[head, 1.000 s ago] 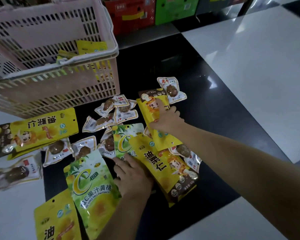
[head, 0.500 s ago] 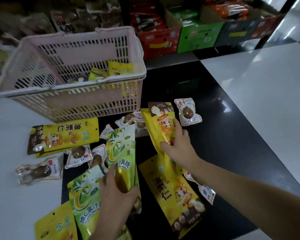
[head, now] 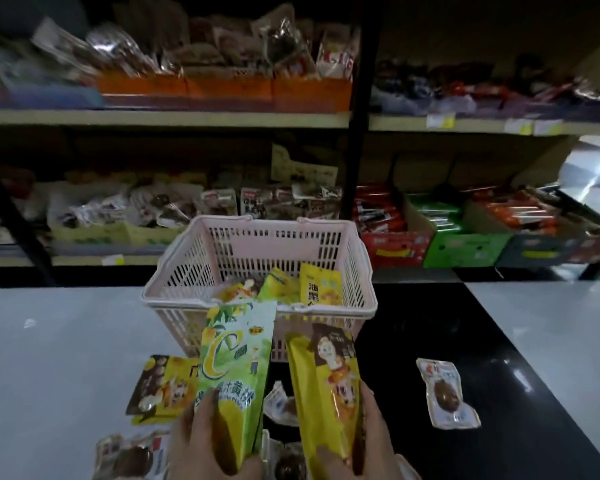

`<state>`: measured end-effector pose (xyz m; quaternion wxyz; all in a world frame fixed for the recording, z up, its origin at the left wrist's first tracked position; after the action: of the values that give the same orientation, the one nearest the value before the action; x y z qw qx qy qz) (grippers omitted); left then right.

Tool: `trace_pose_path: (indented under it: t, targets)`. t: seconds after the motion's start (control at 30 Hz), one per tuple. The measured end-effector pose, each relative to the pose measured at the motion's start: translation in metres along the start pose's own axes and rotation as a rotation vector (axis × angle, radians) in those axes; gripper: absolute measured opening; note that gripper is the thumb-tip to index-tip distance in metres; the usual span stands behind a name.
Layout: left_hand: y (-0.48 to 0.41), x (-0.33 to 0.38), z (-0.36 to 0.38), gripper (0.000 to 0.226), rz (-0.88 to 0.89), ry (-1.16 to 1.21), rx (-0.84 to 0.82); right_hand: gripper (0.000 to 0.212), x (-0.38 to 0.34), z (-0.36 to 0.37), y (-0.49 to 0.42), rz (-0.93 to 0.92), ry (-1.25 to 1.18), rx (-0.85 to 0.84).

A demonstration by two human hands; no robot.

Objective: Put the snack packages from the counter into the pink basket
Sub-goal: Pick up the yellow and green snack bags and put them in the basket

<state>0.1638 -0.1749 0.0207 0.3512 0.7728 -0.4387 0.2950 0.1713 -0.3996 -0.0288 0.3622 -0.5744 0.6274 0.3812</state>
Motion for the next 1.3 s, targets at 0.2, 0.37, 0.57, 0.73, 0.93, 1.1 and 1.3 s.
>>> trace_pose_path:
  t: [0.2,0.37,0.57,0.73,0.93,1.1,1.3]
  targets:
    - [-0.053,0.076,-0.046,0.098,0.130,-0.025,0.080,0.119,-0.086,-0.005,-0.053,-0.076,-0.058,0.131]
    - [-0.141,0.148,-0.079,0.085,0.211,-0.226,0.140,0.115,-0.154,-0.001,-0.143,0.024,-0.162,0.053]
    - [-0.209,0.162,-0.091,0.102,0.162,-0.451,0.049,0.121,-0.177,0.022,-0.227,0.123,0.173,-0.124]
    - [-0.166,0.070,-0.089,0.078,0.373,-0.466,0.080,0.100,-0.122,0.041,-0.190,-0.071,0.671,-0.136]
    - [-0.127,-0.077,-0.087,0.077,0.269,-0.590,0.079,0.073,-0.098,0.032,-0.139,-0.464,0.877,-0.032]
    - [-0.111,-0.130,-0.089,0.095,0.162,-0.729,0.009,0.066,-0.103,0.044,-0.110,-0.655,0.864,-0.041]
    - [-0.104,-0.158,-0.076,0.082,0.185,-0.770,-0.091,0.068,-0.080,0.120,-0.036,-0.676,0.887,-0.440]
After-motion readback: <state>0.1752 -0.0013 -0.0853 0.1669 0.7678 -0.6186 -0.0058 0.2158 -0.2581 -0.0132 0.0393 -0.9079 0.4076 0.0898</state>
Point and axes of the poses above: each hand's wrist, its own y-axis away from the middle knuckle, its own z-axis out of the palm, x = y × z, the point moved 7 cm from there along -y, towards the middle knuckle, and after that the axes turned 6 degrees about -z, right-handed, at the moved point
